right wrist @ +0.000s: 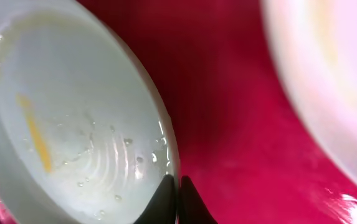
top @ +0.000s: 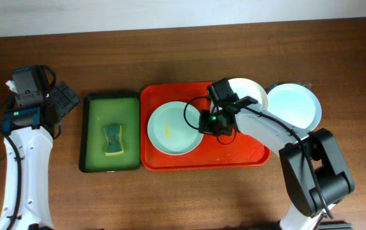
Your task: Clean dirty plates on tray and stack at the side
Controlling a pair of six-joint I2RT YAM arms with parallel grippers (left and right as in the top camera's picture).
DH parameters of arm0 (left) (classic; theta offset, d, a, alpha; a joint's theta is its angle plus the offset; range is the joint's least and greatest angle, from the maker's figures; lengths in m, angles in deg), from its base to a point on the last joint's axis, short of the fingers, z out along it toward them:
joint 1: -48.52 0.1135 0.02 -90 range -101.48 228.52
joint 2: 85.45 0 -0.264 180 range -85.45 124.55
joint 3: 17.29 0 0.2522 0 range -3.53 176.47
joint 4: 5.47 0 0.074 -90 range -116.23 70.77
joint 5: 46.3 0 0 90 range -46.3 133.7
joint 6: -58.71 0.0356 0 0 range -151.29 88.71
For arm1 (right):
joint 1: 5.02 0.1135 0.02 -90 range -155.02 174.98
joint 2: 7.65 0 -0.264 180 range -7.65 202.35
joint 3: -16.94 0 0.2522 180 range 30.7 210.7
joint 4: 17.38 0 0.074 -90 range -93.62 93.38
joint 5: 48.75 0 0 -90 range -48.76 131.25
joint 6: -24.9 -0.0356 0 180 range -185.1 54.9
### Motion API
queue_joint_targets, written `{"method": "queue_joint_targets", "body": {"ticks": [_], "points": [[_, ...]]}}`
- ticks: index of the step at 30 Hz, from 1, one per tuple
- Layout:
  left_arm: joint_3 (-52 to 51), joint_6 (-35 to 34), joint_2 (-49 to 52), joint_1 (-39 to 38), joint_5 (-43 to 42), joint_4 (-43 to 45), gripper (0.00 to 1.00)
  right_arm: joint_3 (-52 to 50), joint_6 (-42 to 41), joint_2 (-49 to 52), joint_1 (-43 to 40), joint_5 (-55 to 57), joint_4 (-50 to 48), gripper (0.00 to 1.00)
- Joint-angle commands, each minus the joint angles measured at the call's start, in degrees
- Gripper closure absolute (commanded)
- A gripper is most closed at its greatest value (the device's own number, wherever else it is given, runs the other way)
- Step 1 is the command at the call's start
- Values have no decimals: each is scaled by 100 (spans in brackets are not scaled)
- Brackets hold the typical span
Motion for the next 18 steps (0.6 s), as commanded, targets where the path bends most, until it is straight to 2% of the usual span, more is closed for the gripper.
{"method": "queue_joint_targets", "body": {"ticks": [1,3,4,5,8,9,11,16,17,18], "points": [[81,-70,-98,24,42,7,1,26,-149,-31,20,533,216,96],[81,-70,-96,24,42,7,1,26,-37,-31,20,632,195,72],[81,-70,-98,24,42,7,1,26,-39,-28,20,791,184,68],[81,-70,-96,24,42,7,1,24,-39,-20,20,791,170,69],[81,-70,-96,24,42,7,1,24,-35,76,20,791,127,81],[81,-70,-96,24,42,7,1,24,258,79,20,791,127,85],[81,-70,-96,24,42,7,1,24,599,76,20,787,151,86],[81,-70,-98,24,42,48,1,24,614,76,17,767,256,88],[81,-70,-98,24,42,24,1,24,610,76,13,763,280,87],[81,-72,-98,24,26,13,1,24,610,76,13,750,280,80]]}}
